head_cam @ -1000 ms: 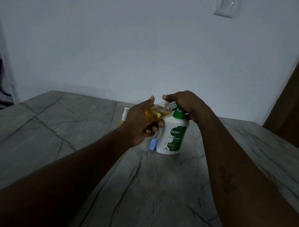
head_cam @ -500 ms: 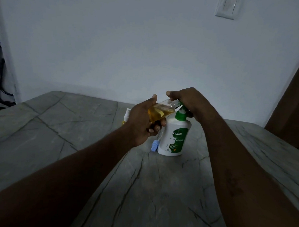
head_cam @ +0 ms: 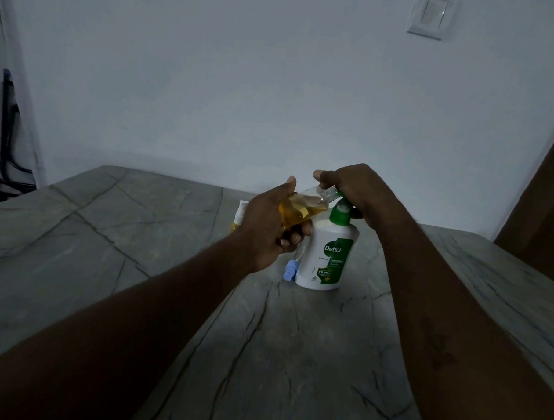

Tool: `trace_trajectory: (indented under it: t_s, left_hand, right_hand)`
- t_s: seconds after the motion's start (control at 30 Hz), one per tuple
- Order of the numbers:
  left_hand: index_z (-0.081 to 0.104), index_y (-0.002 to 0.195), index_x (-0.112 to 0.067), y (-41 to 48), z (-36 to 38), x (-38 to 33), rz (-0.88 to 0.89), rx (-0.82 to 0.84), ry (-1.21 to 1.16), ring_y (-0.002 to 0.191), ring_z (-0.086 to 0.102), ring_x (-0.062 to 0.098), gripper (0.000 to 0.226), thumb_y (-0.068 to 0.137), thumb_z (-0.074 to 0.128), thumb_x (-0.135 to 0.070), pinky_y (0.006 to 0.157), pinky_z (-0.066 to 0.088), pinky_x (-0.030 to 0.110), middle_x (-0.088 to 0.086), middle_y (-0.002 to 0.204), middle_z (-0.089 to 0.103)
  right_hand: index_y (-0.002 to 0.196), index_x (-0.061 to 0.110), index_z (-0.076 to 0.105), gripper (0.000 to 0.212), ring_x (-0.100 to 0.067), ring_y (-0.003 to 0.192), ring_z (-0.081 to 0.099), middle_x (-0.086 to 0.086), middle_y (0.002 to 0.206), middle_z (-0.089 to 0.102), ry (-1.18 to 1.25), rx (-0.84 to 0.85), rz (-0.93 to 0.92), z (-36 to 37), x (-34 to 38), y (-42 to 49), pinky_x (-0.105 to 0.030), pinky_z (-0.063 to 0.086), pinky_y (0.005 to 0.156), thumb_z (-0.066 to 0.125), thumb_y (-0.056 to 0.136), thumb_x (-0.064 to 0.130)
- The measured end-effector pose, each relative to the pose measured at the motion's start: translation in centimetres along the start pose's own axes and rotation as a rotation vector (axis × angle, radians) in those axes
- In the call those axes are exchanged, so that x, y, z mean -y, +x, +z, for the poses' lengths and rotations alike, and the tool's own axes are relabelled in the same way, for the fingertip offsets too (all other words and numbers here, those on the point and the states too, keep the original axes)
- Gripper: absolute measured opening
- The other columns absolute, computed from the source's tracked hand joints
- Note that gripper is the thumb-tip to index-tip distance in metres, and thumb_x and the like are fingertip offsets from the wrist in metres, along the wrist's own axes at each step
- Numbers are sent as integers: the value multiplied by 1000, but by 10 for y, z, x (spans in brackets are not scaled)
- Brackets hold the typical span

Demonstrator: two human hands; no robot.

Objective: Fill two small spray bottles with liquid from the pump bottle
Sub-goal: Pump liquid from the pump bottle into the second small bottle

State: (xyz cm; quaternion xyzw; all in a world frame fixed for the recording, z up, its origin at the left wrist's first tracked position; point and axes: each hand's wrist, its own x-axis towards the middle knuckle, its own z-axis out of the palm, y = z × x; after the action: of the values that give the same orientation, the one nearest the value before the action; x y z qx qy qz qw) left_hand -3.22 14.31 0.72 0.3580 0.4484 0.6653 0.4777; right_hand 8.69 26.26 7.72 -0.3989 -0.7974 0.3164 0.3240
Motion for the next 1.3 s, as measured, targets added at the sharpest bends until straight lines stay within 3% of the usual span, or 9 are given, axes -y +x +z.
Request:
trace_trajectory:
  t_s: [0.23,0.6,0.73,0.87,0.97,1.13,1.3]
  left_hand:
    - [67,104,-7,-1,1,1,7,3,-1,49,44,16,56,101,45,-57,48,24,26,12,67,61]
    - [70,97,-7,-2,-1,3,-3,-3,23,47,43,16,56,101,44,-57,45,22,24,12,65,60]
    - [69,97,-7,-2,0,3,-5,-10,17,47,43,16,56,101,45,-57,44,24,23,12,64,60]
    - [68,105,-6,0,0,0,18,10,-12,46,43,16,56,101,45,-57,43,27,23,13,66,60]
    - [68,103,-7,0,2,0,9,13,-8,46,43,16,55,101,46,-57,43,27,23,12,66,61]
    - [70,100,-9,-1,1,0,8,14,2,47,43,15,55,100,45,-57,45,25,23,11,66,61]
    - [68,98,-8,-1,-2,2,-5,4,16,45,43,15,55,101,44,-57,42,25,22,12,64,60]
  right_hand:
    - [85,19,78,31,-21,81,66,-1,85,75,36,0,27,1,-2,4,-36,55,73,73,87,49]
    - [99,13,73,31,-22,81,65,-5,92,72,98,90,91,5,-6,0,-34,50,74,75,87,41]
    - [96,13,75,37,-24,89,70,-5,97,75,55,56,72,5,-7,3,-39,56,82,76,84,48]
    - [90,16,77,35,-18,77,65,0,87,73,-5,-12,-12,-1,-1,4,-31,53,67,70,90,50]
    - [85,18,77,33,-17,75,65,2,83,73,-2,-17,-25,-2,-1,3,-30,51,65,69,90,49]
    - [84,19,77,30,-20,79,67,0,83,75,43,7,17,1,-2,5,-34,54,72,72,87,48]
    - [96,15,75,29,-27,92,67,-7,98,73,67,81,82,6,-6,2,-39,52,83,75,87,42]
